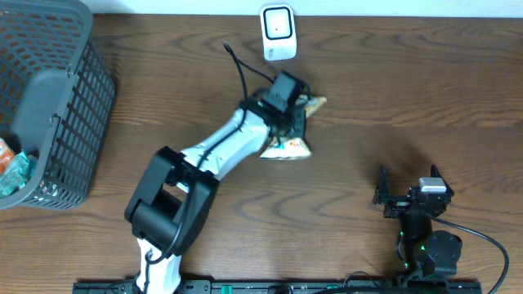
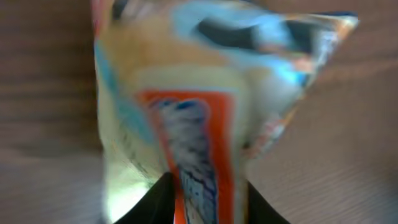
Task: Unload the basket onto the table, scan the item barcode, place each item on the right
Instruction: 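Hold the bag under the scanner and lower it onto the table, then open the left gripper, release the bag, and withdraw, then reach the left gripper into the basket and grasp the mint-green packet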
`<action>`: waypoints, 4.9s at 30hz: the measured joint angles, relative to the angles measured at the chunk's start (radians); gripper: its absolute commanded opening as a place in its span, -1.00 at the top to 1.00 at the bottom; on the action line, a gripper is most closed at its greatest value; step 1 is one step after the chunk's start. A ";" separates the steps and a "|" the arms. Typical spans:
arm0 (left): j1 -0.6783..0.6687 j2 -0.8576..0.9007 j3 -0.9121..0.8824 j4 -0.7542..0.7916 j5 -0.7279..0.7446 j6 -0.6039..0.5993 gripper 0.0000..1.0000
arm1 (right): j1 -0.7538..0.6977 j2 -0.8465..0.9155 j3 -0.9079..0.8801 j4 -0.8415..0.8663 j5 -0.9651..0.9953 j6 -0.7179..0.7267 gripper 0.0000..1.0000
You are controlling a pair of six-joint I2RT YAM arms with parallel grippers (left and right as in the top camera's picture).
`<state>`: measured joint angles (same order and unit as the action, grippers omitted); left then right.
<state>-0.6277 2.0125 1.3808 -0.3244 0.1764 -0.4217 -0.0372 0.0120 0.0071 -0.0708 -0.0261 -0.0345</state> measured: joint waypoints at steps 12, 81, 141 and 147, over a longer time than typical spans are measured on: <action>-0.043 -0.037 -0.076 0.027 -0.085 0.014 0.12 | 0.000 0.000 0.000 0.000 0.000 0.000 -0.98; 0.272 -0.665 -0.066 0.006 -0.612 0.221 -0.76 | 0.000 0.000 0.000 0.000 0.000 0.000 -0.98; 1.318 -0.029 0.213 -0.525 -0.507 -0.106 -0.96 | 0.000 0.000 0.000 0.000 0.000 0.000 -0.99; 1.360 -0.004 0.213 -0.525 -0.471 -0.107 -0.96 | 0.000 0.000 0.000 0.000 0.000 0.000 -0.99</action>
<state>0.7326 2.0083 1.5936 -0.8490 -0.2947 -0.5285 -0.0372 0.0120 0.0071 -0.0704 -0.0261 -0.0341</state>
